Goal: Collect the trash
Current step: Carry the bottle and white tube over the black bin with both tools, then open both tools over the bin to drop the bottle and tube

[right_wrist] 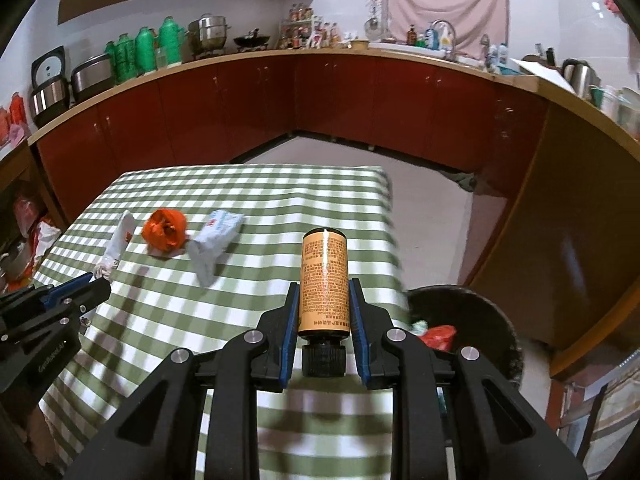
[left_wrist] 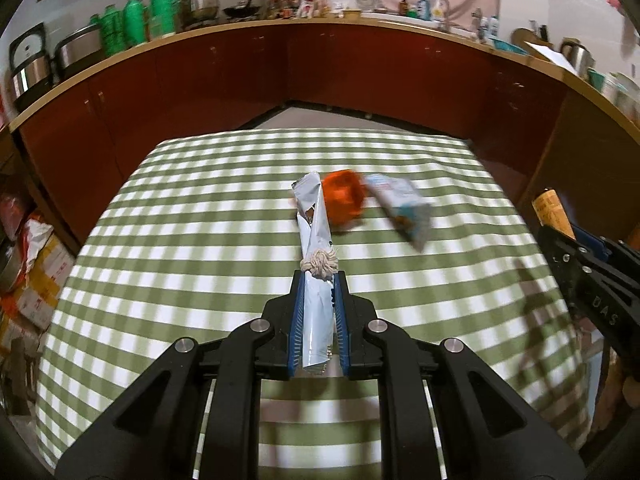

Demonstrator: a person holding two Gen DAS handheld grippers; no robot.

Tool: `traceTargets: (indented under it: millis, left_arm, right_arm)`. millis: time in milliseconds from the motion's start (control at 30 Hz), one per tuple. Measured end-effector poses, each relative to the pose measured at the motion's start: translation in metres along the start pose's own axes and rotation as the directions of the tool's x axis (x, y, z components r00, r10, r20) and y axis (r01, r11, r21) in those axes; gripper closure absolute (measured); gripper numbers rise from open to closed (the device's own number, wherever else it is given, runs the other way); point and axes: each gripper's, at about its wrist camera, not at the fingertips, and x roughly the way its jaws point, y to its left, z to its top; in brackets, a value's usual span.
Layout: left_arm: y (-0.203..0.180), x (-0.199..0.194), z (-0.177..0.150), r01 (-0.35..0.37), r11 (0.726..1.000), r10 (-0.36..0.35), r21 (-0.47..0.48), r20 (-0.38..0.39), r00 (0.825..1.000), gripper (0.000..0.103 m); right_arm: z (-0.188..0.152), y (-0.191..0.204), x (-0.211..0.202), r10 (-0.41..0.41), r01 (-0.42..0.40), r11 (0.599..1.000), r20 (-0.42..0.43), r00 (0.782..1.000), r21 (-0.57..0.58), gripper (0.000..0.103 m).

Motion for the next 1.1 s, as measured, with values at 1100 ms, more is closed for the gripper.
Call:
traceTargets:
  millis: [1100]
  left_arm:
    - [-0.205, 0.027, 0.009, 0.186, 0.954, -0.191, 0.237, -0.004, 0.982, 0.089]
  right_arm:
    - [-0.029, -0.155, -0.007, -0.189, 0.18, 0.96, 0.022, 0.982, 0.213, 0.078]
